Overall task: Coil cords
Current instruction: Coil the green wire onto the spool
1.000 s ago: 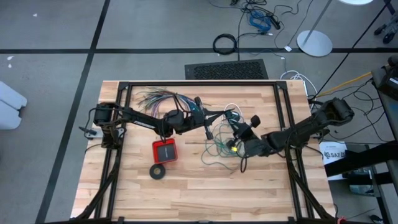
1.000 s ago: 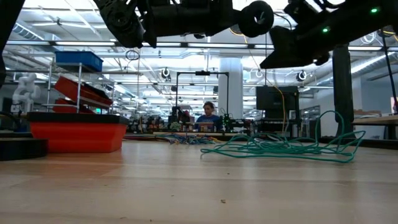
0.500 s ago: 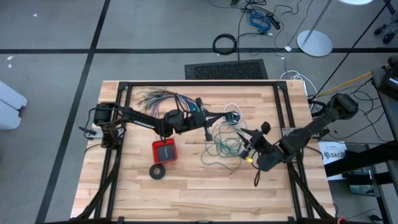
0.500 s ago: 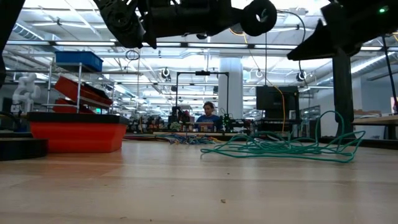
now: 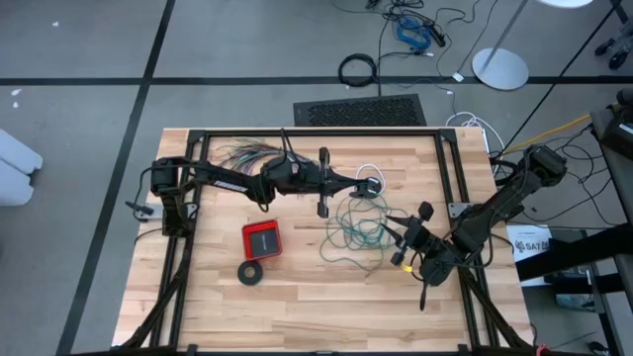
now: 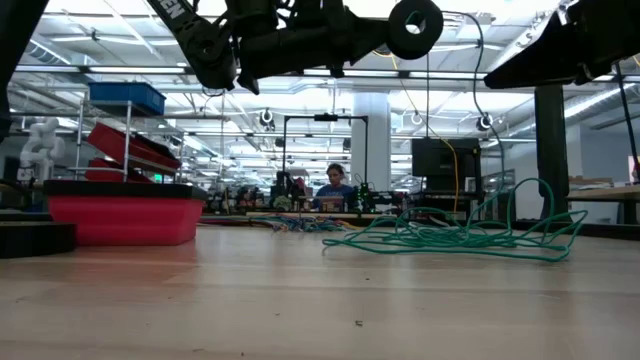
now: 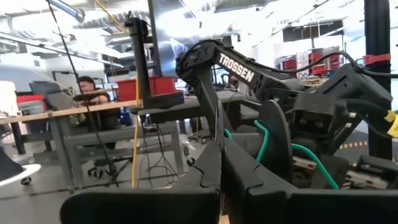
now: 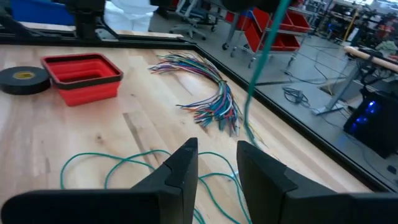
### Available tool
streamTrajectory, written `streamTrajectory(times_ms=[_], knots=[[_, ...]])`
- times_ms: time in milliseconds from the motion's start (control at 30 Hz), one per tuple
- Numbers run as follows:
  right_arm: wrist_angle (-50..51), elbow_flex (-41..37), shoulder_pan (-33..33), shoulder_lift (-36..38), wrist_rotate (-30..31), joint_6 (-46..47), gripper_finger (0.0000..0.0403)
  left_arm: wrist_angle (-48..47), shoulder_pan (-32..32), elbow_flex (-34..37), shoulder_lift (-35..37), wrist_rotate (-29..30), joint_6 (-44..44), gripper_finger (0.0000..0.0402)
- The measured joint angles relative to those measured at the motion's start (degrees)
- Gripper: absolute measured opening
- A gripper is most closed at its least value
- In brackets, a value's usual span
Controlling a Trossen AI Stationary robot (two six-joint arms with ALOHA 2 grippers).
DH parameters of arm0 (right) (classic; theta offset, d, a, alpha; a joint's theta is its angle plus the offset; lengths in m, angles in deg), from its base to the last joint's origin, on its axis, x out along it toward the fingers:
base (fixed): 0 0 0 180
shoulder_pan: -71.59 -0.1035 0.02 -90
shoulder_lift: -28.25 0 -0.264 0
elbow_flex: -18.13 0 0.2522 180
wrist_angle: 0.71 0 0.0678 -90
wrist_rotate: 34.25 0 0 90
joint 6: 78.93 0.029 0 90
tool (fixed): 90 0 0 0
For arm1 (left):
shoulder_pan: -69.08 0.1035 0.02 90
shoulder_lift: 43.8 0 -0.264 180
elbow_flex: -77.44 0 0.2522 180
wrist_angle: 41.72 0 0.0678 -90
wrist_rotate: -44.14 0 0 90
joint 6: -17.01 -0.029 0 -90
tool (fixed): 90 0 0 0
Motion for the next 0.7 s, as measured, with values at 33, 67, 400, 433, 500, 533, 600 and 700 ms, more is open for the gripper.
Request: streamTrajectory(times_ms=[33,67,400,433,500,533,600,700], knots=[[-0.01,0.00,-0.22,0.00,0.16,0.43,0.0098,0.00,0.29,0.00,0.00,-0.21,0.29,0.0000],[-0.03,0.00,-0.35,0.00,0.36,0.87,0.0098,0.00,0.55,0.00,0.00,-0.26,0.60,0.0000],[-0.10,0.00,1.13,0.00,2.98,-0.50,0.0098,0.43,0.33,0.00,0.00,-0.36,1.49,0.0000],[-0.38,0.00,1.60,0.00,3.01,-1.59,0.0098,0.43,0.22,0.00,0.00,-0.36,1.51,0.0000],[-1.34,0.00,2.54,-0.02,2.89,-3.82,0.0098,0.43,-0.01,0.00,0.00,-0.32,1.51,0.0000],[-1.80,0.00,2.95,-0.02,2.72,-4.84,0.0098,0.43,-0.11,0.00,0.00,-0.28,1.51,0.0000],[-2.32,0.00,3.73,-0.04,2.43,-6.07,0.0098,0.48,-0.15,0.00,0.00,-0.28,1.79,0.0000],[-2.28,0.00,4.83,-0.04,1.42,-6.64,0.0093,0.92,-0.11,0.00,0.00,-0.24,3.15,0.0000]])
